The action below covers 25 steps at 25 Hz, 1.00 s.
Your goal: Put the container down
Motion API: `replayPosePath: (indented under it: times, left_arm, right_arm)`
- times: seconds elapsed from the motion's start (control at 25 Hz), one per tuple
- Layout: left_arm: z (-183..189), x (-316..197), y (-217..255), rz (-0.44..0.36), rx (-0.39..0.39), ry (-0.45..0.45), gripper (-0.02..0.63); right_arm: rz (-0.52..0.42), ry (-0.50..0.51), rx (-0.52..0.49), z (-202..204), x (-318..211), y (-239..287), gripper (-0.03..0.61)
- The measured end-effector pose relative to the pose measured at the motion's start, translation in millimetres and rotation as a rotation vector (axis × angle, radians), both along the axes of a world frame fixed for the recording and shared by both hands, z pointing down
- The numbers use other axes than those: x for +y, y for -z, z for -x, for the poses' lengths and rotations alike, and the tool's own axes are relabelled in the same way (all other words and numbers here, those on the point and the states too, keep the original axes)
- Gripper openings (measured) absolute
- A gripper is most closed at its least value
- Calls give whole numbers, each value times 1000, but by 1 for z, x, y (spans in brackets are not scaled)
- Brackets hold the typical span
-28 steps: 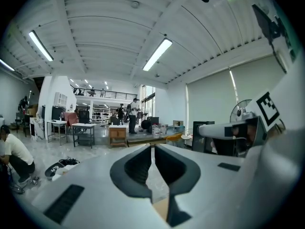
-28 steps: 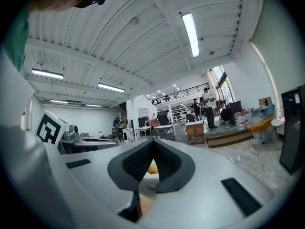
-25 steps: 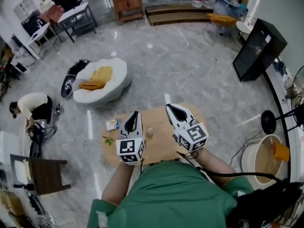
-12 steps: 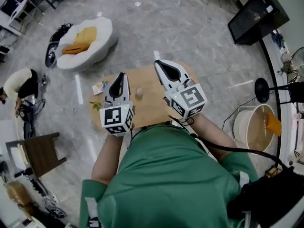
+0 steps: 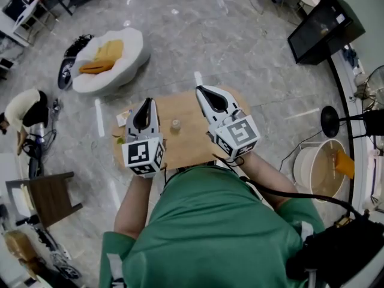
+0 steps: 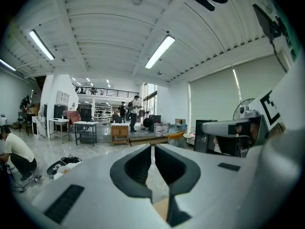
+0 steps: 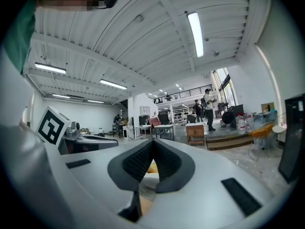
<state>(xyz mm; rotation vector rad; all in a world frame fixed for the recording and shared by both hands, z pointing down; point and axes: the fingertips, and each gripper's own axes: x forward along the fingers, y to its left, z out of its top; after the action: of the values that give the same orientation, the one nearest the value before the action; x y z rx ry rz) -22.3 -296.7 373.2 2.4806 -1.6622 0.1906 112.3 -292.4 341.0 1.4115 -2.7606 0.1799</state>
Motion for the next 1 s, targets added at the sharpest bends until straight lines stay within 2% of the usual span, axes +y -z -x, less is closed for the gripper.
replayPosePath:
  times: [1.0]
  left_arm:
    - [1,9,2,0,-6,33,38]
  right_arm:
    - [-36,5,17,-13,11,5,20]
